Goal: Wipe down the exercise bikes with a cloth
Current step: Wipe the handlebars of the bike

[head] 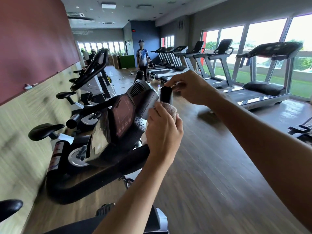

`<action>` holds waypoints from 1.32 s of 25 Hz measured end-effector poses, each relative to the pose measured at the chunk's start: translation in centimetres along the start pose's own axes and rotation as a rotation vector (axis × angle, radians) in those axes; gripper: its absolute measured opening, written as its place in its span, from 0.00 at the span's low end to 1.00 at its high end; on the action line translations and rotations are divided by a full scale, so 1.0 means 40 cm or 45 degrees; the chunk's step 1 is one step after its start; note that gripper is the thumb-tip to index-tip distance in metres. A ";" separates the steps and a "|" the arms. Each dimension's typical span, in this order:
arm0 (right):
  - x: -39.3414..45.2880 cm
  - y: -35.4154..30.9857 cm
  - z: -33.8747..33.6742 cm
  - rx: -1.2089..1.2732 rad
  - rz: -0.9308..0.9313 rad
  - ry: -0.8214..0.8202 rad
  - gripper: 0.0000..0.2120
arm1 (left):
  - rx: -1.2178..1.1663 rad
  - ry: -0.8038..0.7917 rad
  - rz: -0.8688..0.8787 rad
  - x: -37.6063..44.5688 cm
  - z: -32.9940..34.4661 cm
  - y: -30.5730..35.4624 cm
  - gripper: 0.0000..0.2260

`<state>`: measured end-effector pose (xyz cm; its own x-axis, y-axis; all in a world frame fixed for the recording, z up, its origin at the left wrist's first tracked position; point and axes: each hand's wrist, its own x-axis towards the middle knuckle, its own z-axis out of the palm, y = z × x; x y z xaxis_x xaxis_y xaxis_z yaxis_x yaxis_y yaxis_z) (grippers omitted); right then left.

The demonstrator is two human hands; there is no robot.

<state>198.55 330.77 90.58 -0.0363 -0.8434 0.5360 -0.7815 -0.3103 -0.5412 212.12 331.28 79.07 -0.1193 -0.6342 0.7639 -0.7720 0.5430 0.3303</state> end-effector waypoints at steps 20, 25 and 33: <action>-0.015 0.004 0.004 -0.069 -0.050 -0.010 0.18 | -0.099 -0.100 -0.180 0.142 0.002 0.057 0.36; -0.015 0.015 0.024 0.014 -0.059 0.065 0.22 | -0.125 -0.012 -0.131 0.045 -0.005 0.027 0.31; -0.016 0.035 0.023 0.006 -0.154 0.028 0.23 | -0.013 0.005 -0.054 -0.007 -0.003 0.007 0.28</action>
<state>198.05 330.48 88.89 0.0443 -0.7900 0.6115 -0.7780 -0.4113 -0.4749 212.00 331.69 79.01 -0.0843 -0.6548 0.7511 -0.7697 0.5215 0.3683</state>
